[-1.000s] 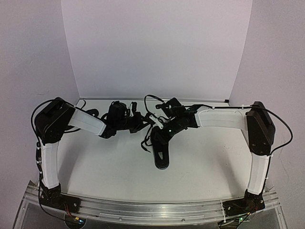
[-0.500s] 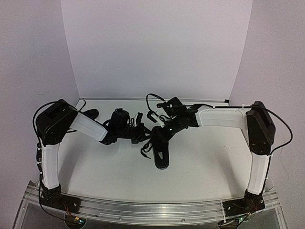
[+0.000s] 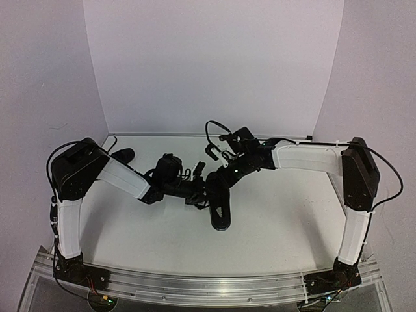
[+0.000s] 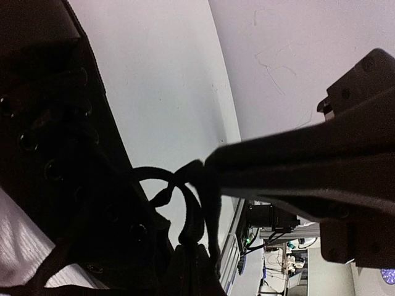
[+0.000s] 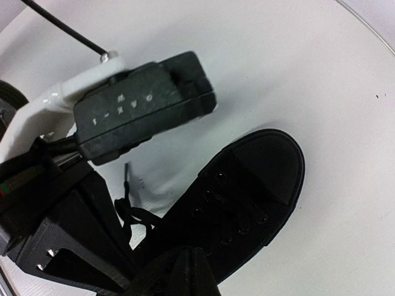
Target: Tie the shoes
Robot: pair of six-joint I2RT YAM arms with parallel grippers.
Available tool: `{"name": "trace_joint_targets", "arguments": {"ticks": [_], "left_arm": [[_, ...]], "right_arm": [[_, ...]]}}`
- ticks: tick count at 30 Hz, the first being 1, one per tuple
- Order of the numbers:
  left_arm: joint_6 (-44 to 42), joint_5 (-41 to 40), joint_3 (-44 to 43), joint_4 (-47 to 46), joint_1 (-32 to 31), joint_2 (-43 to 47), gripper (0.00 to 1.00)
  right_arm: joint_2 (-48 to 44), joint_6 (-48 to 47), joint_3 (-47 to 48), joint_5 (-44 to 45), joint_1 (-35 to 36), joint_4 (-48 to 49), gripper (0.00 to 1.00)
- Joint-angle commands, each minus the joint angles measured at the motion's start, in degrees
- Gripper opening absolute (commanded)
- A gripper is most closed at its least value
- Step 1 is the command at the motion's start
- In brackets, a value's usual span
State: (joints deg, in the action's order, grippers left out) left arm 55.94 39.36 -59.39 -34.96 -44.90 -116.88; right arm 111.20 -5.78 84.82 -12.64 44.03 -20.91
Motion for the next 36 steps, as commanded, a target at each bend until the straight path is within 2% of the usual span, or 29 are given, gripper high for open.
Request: {"name": "trace_joint_targets", "arguments": {"ticks": [1,6,9,12,16,23,36], "left_arm": [[1.5,2.9,1.0,-5.2,-0.1,2.0,0.0],[2.6,2.9,-0.1,-6.6,-0.1,0.0,0.0],[4.6,3.0,-0.1,-9.5,0.2,-1.6,0.0],[6.9,3.1,0.4,-13.3,0.6,-3.1,0.0],[8.3,3.3,0.3,-15.6,0.7,-3.9,0.0],[8.7,3.4,0.1,-16.3,0.8,-3.8,0.0],[8.8,3.4,0.6,-17.1,0.8,-3.5,0.0]], "right_arm": [[-2.4,1.7,-0.6,0.2,-0.4,1.0,0.09],[-5.4,5.0,-3.2,-3.8,-1.7,1.1,0.29],[-8.6,8.3,-6.3,-5.5,-2.6,1.2,0.33],[-11.8,10.6,-10.2,-7.2,-3.5,1.8,0.33],[-14.8,14.1,-15.5,-13.9,-4.0,5.7,0.33],[-13.3,18.7,-21.7,-22.2,-4.0,14.8,0.32],[-7.8,21.3,-22.1,-26.4,-3.9,20.4,0.28]]}}
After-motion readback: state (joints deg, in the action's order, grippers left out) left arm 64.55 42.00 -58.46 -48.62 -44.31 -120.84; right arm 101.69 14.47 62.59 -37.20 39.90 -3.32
